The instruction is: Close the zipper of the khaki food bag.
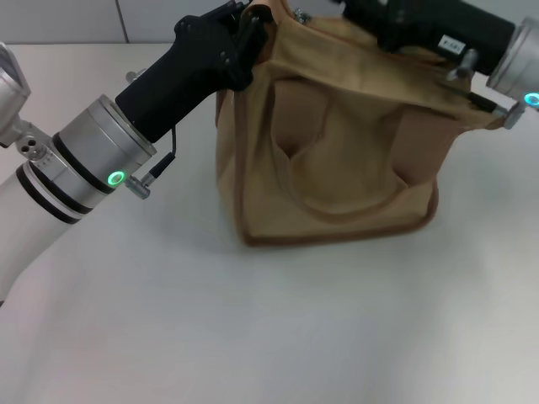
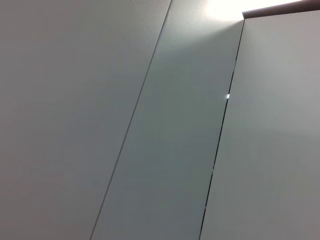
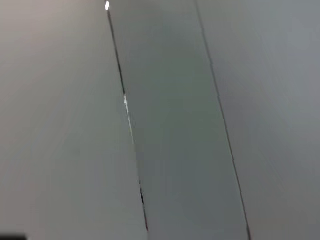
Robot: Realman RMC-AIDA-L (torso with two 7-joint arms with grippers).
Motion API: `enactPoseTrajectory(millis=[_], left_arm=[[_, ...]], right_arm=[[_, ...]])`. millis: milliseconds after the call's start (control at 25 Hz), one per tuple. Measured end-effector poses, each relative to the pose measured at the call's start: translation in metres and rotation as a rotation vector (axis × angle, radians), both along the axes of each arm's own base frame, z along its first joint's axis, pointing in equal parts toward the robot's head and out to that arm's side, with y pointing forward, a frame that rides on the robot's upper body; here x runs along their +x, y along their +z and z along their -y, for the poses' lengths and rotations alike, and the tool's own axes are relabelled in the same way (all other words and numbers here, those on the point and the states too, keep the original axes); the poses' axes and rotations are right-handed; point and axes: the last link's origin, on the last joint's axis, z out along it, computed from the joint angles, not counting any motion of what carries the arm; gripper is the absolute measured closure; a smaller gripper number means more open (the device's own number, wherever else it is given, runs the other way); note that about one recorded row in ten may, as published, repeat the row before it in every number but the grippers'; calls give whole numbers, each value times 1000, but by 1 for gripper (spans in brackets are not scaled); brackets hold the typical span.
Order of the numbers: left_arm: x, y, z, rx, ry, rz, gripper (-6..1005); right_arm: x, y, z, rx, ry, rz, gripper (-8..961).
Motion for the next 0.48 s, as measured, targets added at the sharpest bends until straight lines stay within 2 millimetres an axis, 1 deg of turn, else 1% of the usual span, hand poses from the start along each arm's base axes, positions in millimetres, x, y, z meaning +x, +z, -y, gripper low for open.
enactPoseTrajectory(millis=[200,480], left_arm=[[2,-1,-1,-4,-11,-5,967],[5,-1,-2,-4,-21,-5,967]], right_arm=[[3,-8,-5,56,15,99,587],[-4,-17,-3,62,107,188,588]])
